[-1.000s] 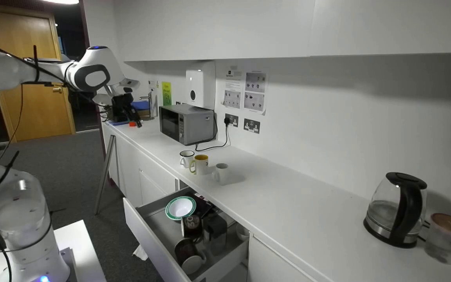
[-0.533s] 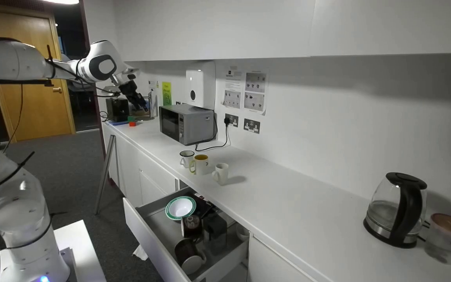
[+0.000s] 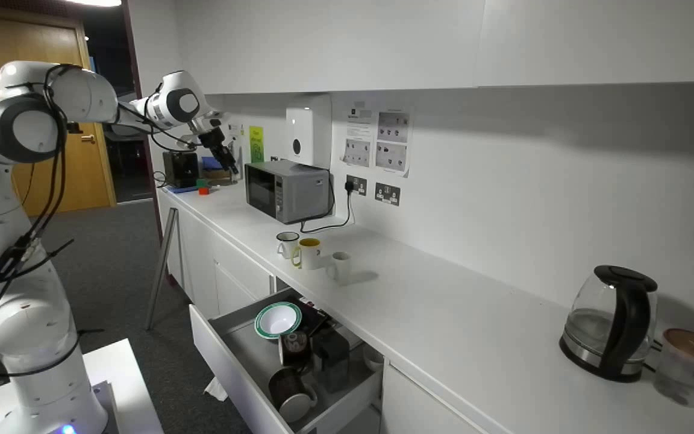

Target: Take the black mug out of the open drawer

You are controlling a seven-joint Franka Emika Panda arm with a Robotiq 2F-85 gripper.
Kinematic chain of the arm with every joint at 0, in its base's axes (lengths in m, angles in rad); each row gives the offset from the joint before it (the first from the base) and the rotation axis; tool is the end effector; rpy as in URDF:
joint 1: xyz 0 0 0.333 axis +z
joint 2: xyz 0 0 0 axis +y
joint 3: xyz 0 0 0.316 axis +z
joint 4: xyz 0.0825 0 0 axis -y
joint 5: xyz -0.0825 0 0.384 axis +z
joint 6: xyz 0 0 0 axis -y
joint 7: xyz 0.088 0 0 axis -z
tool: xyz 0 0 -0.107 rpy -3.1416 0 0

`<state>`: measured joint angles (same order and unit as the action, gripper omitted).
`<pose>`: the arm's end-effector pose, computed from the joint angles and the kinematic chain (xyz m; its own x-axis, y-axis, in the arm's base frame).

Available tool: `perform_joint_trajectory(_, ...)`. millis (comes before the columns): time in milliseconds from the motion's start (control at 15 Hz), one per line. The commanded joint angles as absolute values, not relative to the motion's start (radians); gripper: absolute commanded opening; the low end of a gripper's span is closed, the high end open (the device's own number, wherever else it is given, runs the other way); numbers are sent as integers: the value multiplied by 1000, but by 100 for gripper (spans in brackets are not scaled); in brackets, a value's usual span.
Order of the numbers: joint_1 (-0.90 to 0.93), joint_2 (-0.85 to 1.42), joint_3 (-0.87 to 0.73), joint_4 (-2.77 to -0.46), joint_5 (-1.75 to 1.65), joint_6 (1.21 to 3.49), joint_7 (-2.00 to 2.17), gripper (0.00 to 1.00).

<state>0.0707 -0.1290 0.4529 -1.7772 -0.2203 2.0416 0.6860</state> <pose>0.4805 0.2812 0.6388 0.8906 -0.0857 0.4466 -0.0889 -0.9959 -0.0138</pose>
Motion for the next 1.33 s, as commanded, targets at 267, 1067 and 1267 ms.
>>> perform_joint_trajectory(267,149,-87,335,-1760,-228,2014,616,100)
perform_joint_trajectory(1067,152,-28,271,-1791,-230,2071,626,100)
perform_joint_trajectory(1267,149,-16,236,-1829,-219,2083,616,100)
